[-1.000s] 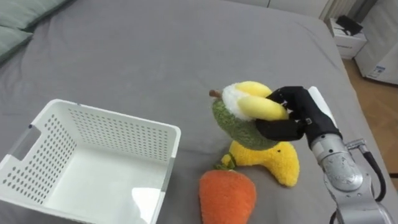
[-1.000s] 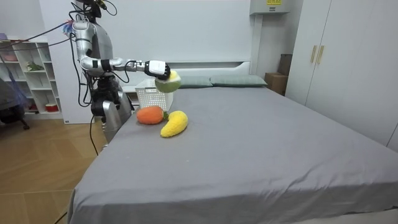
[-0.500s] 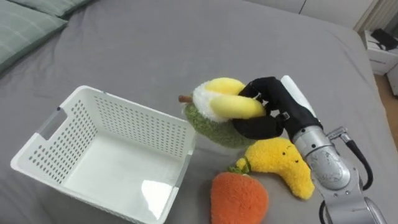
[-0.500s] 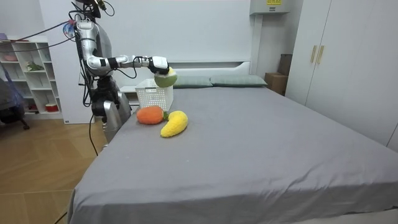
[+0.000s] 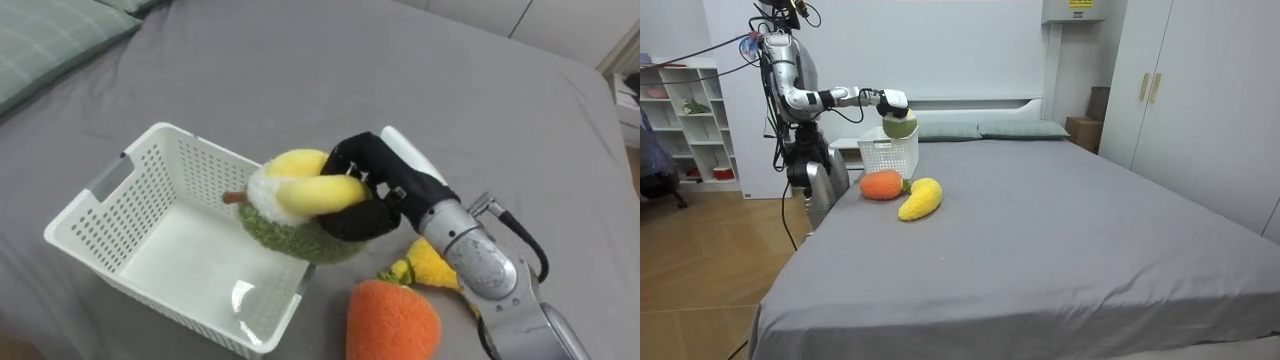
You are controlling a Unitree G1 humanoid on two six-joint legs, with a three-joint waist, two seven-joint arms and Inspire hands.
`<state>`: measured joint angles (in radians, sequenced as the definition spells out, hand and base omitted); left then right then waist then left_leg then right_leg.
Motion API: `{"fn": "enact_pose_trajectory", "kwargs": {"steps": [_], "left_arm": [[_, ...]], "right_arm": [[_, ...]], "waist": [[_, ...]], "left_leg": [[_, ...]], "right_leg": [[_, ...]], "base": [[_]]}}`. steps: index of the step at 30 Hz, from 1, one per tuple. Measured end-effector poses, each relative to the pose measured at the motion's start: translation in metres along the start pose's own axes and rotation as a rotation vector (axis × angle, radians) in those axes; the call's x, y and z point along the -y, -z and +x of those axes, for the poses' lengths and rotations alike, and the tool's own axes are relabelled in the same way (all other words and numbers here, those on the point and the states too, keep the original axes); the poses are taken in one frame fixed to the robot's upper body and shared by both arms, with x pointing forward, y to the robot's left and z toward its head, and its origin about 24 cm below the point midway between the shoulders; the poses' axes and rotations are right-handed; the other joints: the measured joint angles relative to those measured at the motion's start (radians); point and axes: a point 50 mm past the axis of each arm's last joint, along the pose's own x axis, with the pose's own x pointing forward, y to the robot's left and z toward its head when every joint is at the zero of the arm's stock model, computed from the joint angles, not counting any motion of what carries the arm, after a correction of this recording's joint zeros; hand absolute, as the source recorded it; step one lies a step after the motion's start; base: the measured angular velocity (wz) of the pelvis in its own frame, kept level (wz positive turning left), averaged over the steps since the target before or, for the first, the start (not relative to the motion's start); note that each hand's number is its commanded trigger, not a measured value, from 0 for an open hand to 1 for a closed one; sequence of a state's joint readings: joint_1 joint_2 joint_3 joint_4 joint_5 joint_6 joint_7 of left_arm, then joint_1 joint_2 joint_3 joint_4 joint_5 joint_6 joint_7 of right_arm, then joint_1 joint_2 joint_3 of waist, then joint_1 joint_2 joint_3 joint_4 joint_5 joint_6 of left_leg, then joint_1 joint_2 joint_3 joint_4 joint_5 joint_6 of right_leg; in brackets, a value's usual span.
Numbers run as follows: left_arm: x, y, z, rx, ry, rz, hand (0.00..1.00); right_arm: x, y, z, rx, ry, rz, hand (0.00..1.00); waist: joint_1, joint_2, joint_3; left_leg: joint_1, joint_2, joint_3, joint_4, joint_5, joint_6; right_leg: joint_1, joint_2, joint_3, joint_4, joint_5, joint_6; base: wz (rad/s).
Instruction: Collect toys from the bed
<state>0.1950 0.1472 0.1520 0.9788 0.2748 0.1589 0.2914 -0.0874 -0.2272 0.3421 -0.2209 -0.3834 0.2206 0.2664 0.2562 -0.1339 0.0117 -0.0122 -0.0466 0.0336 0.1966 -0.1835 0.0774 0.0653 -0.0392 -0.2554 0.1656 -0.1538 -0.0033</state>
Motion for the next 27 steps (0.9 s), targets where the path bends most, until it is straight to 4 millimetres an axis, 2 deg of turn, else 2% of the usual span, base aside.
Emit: {"fn": "enact_pose_trajectory", "kwargs": {"steps": [3, 4, 5, 6, 7, 8, 13, 18, 27], "left_arm": [[0.000, -0.001, 0.000, 0.002, -0.001, 0.001, 0.00], [-0.001, -0.001, 0.000, 0.003, -0.002, 0.000, 0.00], [-0.001, -0.003, 0.001, 0.007, -0.003, -0.001, 0.00], [-0.001, -0.006, 0.001, 0.013, -0.004, -0.003, 0.00], [-0.002, -0.006, 0.001, 0.015, -0.005, -0.003, 0.00], [-0.002, -0.007, 0.002, 0.015, -0.005, -0.002, 0.00], [0.001, -0.005, 0.002, 0.011, 0.003, 0.014, 0.00], [0.001, -0.003, 0.001, 0.008, 0.005, 0.017, 0.00], [0.003, -0.007, 0.001, 0.016, 0.002, 0.013, 0.00]], "right_arm": [[0.000, -0.004, 0.003, 0.014, -0.011, -0.008, 1.00], [0.000, -0.004, 0.003, 0.016, -0.013, -0.007, 0.97], [0.000, -0.004, 0.003, 0.017, -0.015, -0.004, 0.90], [-0.001, -0.004, 0.003, 0.016, -0.019, 0.000, 0.62], [-0.002, -0.004, 0.004, 0.016, -0.022, 0.002, 0.47], [-0.004, -0.004, 0.004, 0.019, -0.032, 0.007, 0.00], [-0.009, -0.007, 0.006, 0.027, -0.032, 0.014, 0.00], [-0.015, -0.007, 0.009, 0.024, -0.039, 0.026, 0.00], [-0.018, -0.008, 0.009, 0.023, -0.046, 0.000, 0.00]], "waist": [[0.004, -0.001, -0.0006], [0.008, -0.001, -0.0007], [0.015, -0.001, -0.0008], [0.025, -0.003, -0.0021], [0.027, -0.003, -0.0024], [0.030, -0.003, -0.0023], [0.050, 0.000, -0.0003], [0.050, 0.006, 0.0042], [0.046, 0.007, 0.0045]], "left_leg": [[-0.005, -0.002, -0.008, 0.002, 0.002, 0.002], [-0.007, -0.002, -0.009, 0.003, 0.002, 0.002], [-0.008, -0.003, -0.009, 0.003, 0.002, 0.003], [-0.010, -0.004, -0.009, 0.004, 0.003, 0.003], [-0.011, -0.004, -0.009, 0.004, 0.003, 0.003], [-0.011, -0.004, -0.010, 0.004, 0.003, 0.003], [-0.013, -0.004, -0.012, 0.006, 0.003, 0.003], [-0.017, -0.005, -0.017, 0.008, 0.003, 0.003], [-0.022, -0.007, -0.027, 0.010, 0.003, 0.003]], "right_leg": [[0.000, -0.002, -0.014, -0.001, 0.000, 0.001], [0.000, -0.003, -0.020, -0.002, 0.001, 0.001], [0.001, -0.003, -0.021, -0.005, 0.001, 0.002], [0.002, -0.003, -0.022, -0.012, 0.002, 0.003], [0.003, -0.003, -0.023, -0.014, 0.002, 0.003], [0.004, -0.003, -0.024, -0.014, 0.002, 0.003], [0.005, -0.003, -0.027, -0.014, 0.002, 0.003], [0.004, -0.004, -0.034, -0.014, 0.002, 0.003], [0.002, -0.005, -0.045, -0.015, 0.002, 0.003]], "base": [[0.10], [0.04], [0.00], [0.00], [0.03], [0.03], [0.01], [0.03], [0.02]]}}
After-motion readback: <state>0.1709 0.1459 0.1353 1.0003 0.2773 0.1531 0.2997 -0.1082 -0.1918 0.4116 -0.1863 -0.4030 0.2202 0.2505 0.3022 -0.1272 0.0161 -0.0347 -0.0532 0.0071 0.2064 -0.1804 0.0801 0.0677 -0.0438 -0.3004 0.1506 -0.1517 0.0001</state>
